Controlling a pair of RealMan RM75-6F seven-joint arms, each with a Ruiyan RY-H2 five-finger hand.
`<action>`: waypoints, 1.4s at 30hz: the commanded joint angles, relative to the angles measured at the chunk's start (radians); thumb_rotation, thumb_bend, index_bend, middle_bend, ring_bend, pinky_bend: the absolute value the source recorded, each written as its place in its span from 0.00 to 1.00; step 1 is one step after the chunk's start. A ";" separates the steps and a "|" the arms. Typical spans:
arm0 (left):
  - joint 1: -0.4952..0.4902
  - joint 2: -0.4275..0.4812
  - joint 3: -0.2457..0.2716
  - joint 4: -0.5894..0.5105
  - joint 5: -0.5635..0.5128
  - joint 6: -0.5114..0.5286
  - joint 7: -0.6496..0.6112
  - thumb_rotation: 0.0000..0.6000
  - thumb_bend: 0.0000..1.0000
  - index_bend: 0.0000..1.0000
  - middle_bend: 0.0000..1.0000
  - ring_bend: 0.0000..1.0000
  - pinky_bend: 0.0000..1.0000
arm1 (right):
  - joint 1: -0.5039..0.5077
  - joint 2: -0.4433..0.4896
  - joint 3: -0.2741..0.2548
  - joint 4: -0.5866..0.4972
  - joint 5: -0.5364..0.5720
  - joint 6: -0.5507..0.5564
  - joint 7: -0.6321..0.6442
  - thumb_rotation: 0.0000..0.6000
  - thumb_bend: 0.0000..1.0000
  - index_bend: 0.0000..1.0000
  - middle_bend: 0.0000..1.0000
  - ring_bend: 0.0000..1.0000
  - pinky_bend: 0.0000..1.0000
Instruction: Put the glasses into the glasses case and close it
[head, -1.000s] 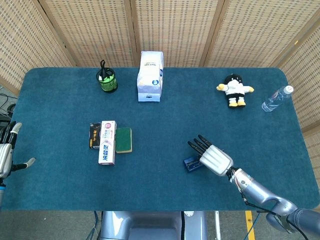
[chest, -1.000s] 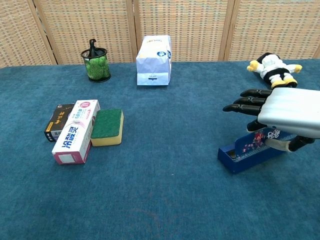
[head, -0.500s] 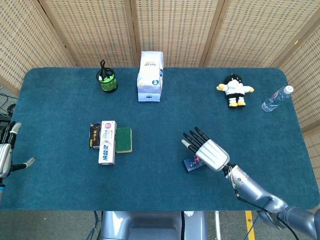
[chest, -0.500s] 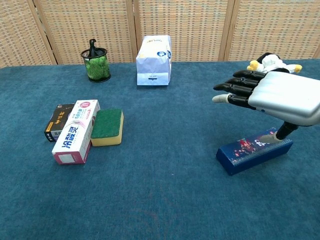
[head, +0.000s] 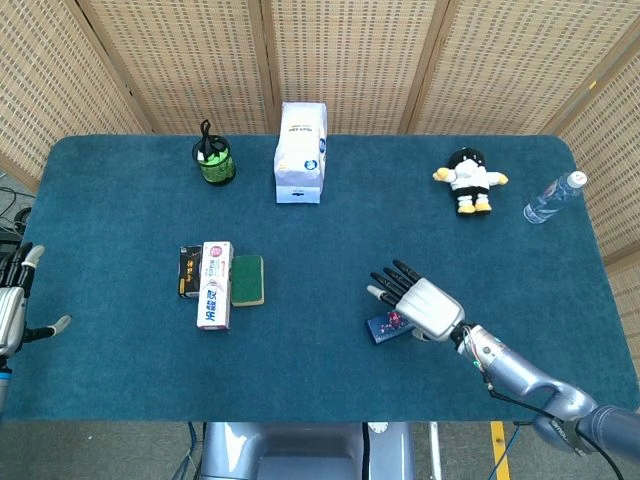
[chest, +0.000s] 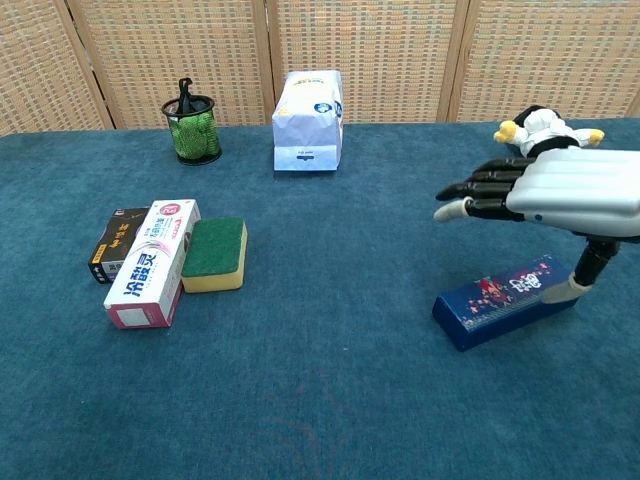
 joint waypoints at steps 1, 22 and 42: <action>0.000 0.000 -0.001 -0.001 -0.001 0.000 0.000 1.00 0.00 0.00 0.00 0.00 0.00 | 0.067 0.052 -0.033 -0.039 0.021 -0.124 0.084 1.00 0.17 0.00 0.00 0.00 0.02; 0.001 0.008 -0.005 0.002 -0.006 -0.003 -0.020 1.00 0.00 0.00 0.00 0.00 0.00 | 0.060 -0.087 -0.016 0.100 0.058 -0.111 0.030 1.00 0.26 0.23 0.26 0.00 0.02; 0.000 0.006 -0.005 0.001 -0.007 -0.003 -0.016 1.00 0.00 0.00 0.00 0.00 0.00 | 0.057 -0.089 -0.038 0.114 0.054 -0.091 0.111 1.00 0.03 0.03 0.00 0.00 0.02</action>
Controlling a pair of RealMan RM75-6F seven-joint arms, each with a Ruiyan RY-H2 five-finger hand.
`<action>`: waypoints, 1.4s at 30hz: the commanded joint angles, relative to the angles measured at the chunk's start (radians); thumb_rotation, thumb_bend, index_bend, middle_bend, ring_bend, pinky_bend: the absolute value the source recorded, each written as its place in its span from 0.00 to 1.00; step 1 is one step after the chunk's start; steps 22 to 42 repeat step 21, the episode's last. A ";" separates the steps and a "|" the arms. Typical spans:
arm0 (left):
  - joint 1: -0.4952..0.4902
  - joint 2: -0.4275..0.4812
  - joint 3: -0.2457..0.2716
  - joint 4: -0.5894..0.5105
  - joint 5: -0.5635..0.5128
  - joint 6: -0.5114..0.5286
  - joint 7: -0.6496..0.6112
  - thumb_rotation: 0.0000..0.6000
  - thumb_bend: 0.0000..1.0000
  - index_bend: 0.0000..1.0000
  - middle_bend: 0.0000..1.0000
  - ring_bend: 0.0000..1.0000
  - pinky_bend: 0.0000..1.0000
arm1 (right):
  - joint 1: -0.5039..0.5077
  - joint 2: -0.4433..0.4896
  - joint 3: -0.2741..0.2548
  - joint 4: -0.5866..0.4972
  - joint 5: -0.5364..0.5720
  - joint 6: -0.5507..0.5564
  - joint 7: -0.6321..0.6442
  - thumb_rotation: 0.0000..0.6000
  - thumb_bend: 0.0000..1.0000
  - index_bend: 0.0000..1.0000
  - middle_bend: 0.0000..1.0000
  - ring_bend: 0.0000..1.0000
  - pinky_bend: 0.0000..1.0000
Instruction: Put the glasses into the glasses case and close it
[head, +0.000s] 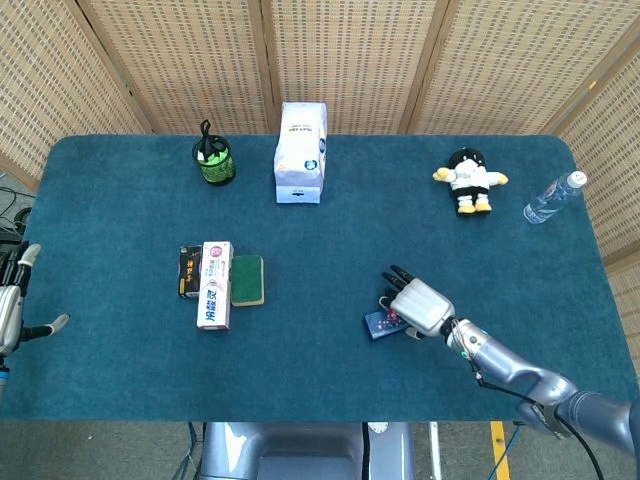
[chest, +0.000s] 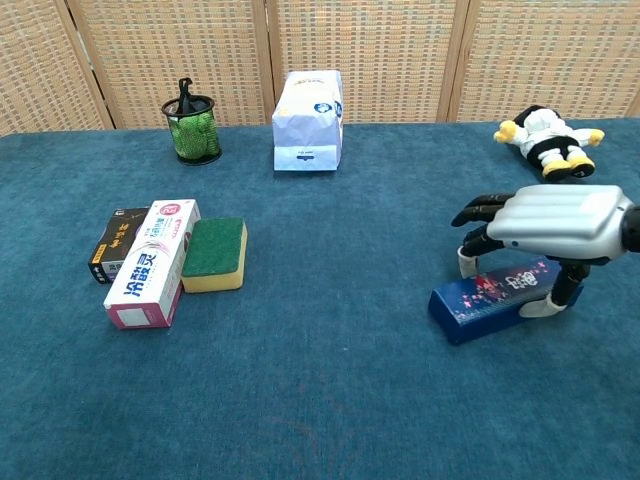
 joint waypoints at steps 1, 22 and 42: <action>0.001 0.000 0.000 -0.001 0.000 0.001 0.000 1.00 0.00 0.00 0.00 0.00 0.00 | 0.004 0.020 -0.006 -0.026 0.004 -0.012 0.023 1.00 0.00 0.00 0.00 0.00 0.02; 0.032 0.029 0.017 -0.030 0.058 0.057 -0.046 1.00 0.00 0.00 0.00 0.00 0.00 | -0.409 0.234 0.061 -0.223 0.153 0.629 -0.020 1.00 0.00 0.00 0.00 0.00 0.02; 0.032 0.029 0.017 -0.030 0.058 0.057 -0.046 1.00 0.00 0.00 0.00 0.00 0.00 | -0.409 0.234 0.061 -0.223 0.153 0.629 -0.020 1.00 0.00 0.00 0.00 0.00 0.02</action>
